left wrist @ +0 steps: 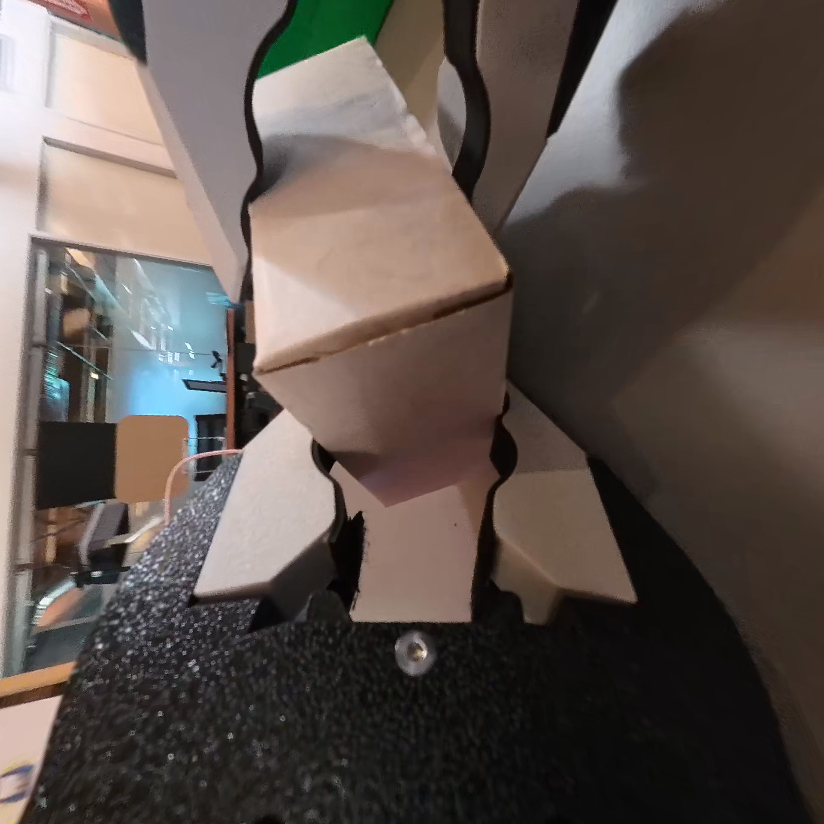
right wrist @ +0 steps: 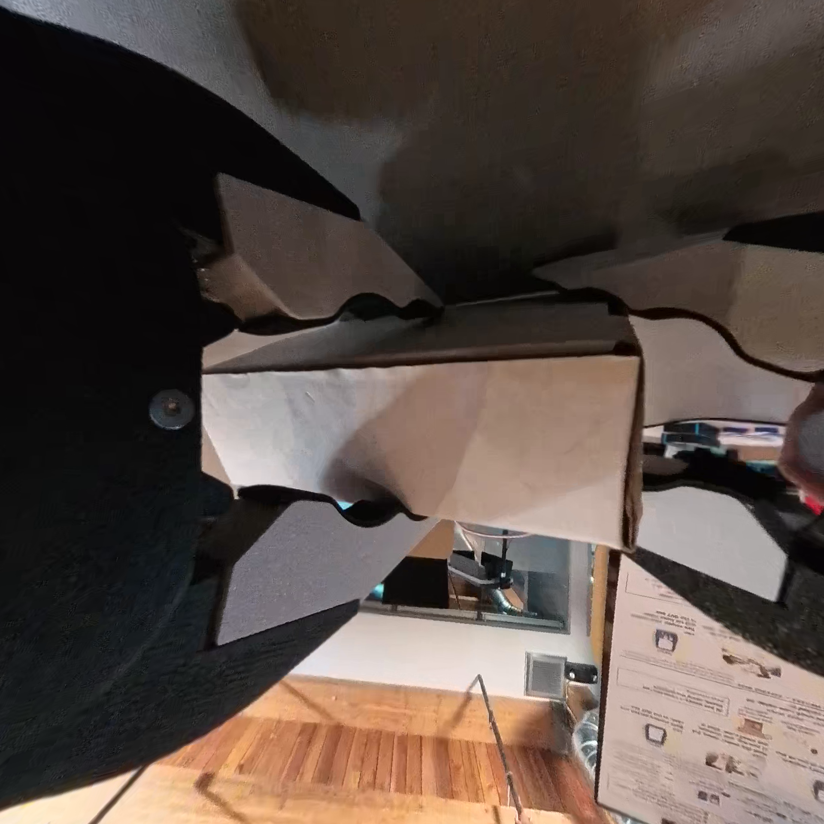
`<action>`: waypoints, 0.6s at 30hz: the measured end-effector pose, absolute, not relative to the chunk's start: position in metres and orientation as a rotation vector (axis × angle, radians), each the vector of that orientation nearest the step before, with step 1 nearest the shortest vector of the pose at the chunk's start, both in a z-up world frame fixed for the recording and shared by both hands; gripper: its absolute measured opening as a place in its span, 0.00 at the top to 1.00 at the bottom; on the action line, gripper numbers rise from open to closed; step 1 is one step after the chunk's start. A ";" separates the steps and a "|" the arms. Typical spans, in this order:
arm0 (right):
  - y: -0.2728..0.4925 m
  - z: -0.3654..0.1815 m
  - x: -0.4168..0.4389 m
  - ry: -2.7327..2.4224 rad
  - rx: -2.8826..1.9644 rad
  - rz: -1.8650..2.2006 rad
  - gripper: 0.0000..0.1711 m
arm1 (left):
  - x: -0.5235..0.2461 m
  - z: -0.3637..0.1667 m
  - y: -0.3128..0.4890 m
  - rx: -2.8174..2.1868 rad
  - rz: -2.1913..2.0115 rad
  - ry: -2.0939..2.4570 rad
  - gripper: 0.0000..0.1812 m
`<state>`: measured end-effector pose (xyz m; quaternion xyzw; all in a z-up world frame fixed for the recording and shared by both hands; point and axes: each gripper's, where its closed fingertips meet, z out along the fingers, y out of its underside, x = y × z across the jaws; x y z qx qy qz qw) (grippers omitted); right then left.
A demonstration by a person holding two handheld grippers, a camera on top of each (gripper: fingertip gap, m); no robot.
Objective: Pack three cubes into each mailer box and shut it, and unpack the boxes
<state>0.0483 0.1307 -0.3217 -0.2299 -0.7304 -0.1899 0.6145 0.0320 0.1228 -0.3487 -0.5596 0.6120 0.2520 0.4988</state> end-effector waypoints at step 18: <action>0.153 -0.327 0.054 -1.573 -0.614 -0.501 0.56 | 0.040 -0.329 0.108 -1.186 0.496 1.433 0.62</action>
